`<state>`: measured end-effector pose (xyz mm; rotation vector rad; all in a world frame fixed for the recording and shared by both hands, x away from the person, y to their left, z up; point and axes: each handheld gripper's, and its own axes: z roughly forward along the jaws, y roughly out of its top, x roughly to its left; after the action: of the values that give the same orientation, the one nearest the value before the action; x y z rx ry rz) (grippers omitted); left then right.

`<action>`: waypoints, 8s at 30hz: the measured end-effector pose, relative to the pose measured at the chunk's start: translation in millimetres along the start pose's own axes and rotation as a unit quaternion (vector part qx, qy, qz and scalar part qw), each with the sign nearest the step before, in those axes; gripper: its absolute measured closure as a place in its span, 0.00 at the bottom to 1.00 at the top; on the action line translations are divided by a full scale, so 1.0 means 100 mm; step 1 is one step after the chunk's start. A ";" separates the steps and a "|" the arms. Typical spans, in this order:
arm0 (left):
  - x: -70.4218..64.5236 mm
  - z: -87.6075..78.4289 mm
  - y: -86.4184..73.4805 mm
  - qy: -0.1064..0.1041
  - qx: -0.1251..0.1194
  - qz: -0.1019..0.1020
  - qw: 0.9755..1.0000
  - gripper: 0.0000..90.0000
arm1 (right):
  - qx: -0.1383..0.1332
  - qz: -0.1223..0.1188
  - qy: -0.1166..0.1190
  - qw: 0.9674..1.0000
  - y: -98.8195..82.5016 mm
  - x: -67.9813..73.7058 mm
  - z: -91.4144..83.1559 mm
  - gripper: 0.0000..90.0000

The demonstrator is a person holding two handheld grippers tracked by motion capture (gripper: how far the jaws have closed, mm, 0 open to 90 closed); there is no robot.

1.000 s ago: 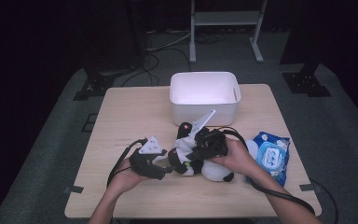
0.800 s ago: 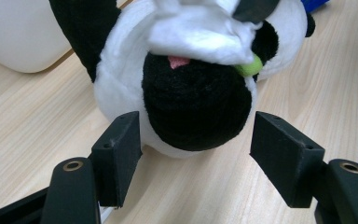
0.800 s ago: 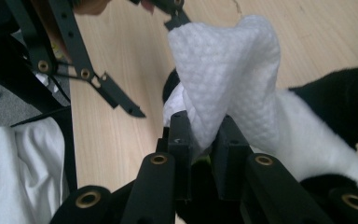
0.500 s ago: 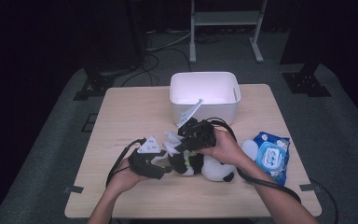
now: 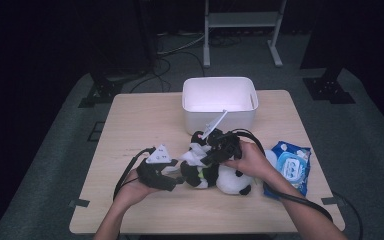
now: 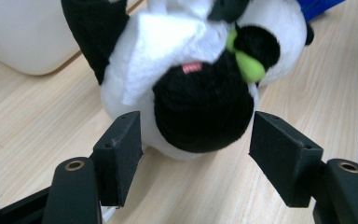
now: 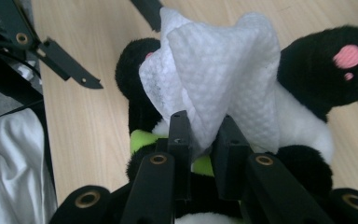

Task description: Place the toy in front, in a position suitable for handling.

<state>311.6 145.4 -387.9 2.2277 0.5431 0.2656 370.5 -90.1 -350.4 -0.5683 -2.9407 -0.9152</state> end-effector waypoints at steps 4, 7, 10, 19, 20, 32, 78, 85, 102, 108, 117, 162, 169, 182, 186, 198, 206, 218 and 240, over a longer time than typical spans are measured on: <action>-0.01 -0.05 0.03 0.004 -0.009 0.004 1.000 0.38 | 0.002 -0.007 0.008 1.000 -0.02 0.06 0.02 0.87; -0.01 -0.07 0.04 0.006 -0.018 0.000 1.000 0.38 | 0.011 -0.018 0.012 1.000 -0.02 0.13 0.04 0.87; 0.00 -0.07 0.04 0.008 -0.020 -0.001 1.000 0.38 | 0.014 -0.021 0.017 1.000 -0.04 0.17 0.04 0.87; -0.01 0.02 0.00 -0.009 -0.011 -0.012 1.000 0.37 | 0.029 -0.025 0.029 0.999 -0.10 0.22 0.02 0.87; -0.01 0.03 -0.01 -0.010 -0.010 -0.012 1.000 0.37 | 0.030 -0.026 0.028 0.999 -0.10 0.23 0.02 0.87; 0.00 0.05 -0.01 -0.017 -0.009 -0.011 1.000 0.37 | 0.016 -0.027 -0.008 0.999 0.10 0.14 0.01 0.87; 0.01 0.09 -0.04 -0.033 0.023 -0.020 0.999 0.36 | -0.008 0.040 -0.037 0.998 -0.19 -0.25 -0.25 0.86; 0.00 0.09 -0.04 -0.035 0.027 -0.016 0.999 0.36 | -0.003 0.051 -0.040 0.998 -0.36 -0.26 -0.33 0.86; -0.04 0.15 -0.05 -0.048 0.029 -0.014 0.998 0.34 | -0.008 0.035 -0.032 0.999 -0.28 -0.19 -0.22 0.86; -0.04 0.15 -0.04 -0.046 0.029 -0.012 0.998 0.34 | -0.016 0.051 -0.036 0.998 -0.43 -0.21 -0.39 0.86; -0.04 0.13 -0.04 -0.043 0.025 -0.015 0.999 0.34 | -0.031 0.074 -0.045 0.996 -0.69 -0.24 -0.57 0.86; -0.04 0.11 -0.03 -0.048 0.031 -0.011 0.998 0.34 | -0.056 0.074 -0.020 0.996 -0.67 -0.25 -0.38 0.86; -0.05 0.07 0.01 -0.063 0.023 -0.011 0.998 0.33 | -0.068 0.070 -0.017 0.995 -0.72 -0.21 -0.39 0.86; 0.02 0.04 0.21 -0.075 0.025 -0.005 0.997 0.35 | -0.076 0.059 -0.016 0.995 -0.74 -0.14 -0.41 0.86; 0.09 0.05 0.28 -0.069 0.025 -0.001 0.997 0.35 | -0.079 0.059 -0.014 0.995 -0.75 -0.14 -0.40 0.86; 0.23 0.13 0.41 -0.079 0.045 -0.013 0.996 0.25 | -0.075 0.051 -0.007 0.996 -0.70 -0.10 -0.36 0.86; 0.28 0.28 0.40 -0.105 0.067 -0.018 0.992 0.14 | -0.077 0.046 -0.003 0.996 -0.72 -0.04 -0.36 0.86; 0.28 0.25 0.49 -0.113 0.053 -0.016 0.992 0.14 | -0.076 0.041 -0.002 0.996 -0.74 0.03 -0.35 0.86; 0.37 0.32 0.69 -0.064 0.044 -0.001 0.997 0.61 | -0.084 0.061 -0.014 0.995 -0.71 -0.15 -0.36 0.86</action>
<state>376.8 101.1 -355.8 2.3110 0.4963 0.0978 357.1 -169.5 -360.8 -0.7639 -2.8333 -1.1551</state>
